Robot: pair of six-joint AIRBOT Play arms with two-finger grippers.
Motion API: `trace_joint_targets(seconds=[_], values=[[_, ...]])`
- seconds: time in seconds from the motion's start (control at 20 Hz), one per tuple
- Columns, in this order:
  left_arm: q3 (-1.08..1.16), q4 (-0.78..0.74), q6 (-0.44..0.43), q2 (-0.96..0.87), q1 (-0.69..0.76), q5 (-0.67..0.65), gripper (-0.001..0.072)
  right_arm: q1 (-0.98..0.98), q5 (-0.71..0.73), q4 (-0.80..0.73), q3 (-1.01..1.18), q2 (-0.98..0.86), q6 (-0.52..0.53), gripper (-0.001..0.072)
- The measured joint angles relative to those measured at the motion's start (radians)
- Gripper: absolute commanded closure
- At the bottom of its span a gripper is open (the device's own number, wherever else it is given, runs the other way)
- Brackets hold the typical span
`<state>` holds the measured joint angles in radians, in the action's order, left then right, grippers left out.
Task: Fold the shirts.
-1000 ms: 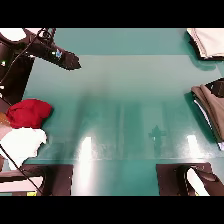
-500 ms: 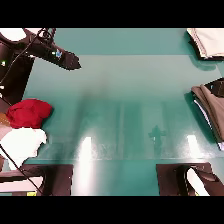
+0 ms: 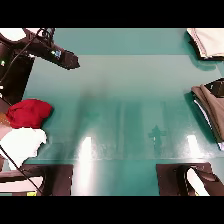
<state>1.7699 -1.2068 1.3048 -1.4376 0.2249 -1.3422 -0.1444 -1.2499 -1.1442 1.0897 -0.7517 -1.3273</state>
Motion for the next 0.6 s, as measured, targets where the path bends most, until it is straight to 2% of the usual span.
trace_joint_targets(seconds=[0.1, 0.15, 0.2, 0.25, 0.4, 0.6], values=[[0.01, -0.115, 0.029, 0.025, -0.024, -0.064, 0.0667, 0.0, -0.001, 0.0, 0.0, 0.0, 0.0, 0.0692], [0.006, -0.181, 0.051, 0.04, -0.042, -0.097, 0.0407, 0.0, -0.002, 0.0, 0.0, 0.0, 0.0, 0.0692], [-0.011, -0.244, 0.076, 0.058, -0.065, -0.134, 0.0043, 0.0, -0.002, 0.0, 0.0, 0.0, 0.0, 0.0692], [-0.042, -0.302, 0.1, 0.074, -0.093, -0.168, -0.0003, 0.0, -0.003, 0.0, 0.0, 0.0, 0.0, 0.0692], [-0.2, -0.42, 0.164, 0.109, -0.202, -0.215, -0.0003, 0.0, -0.002, 0.0, 0.0, 0.0, 0.0, 0.0692], [-0.46, -0.484, 0.23, 0.127, -0.348, -0.123, -0.0003, 0.0, -0.004, 0.0, 0.0, 0.0, 0.0, 0.0691]])
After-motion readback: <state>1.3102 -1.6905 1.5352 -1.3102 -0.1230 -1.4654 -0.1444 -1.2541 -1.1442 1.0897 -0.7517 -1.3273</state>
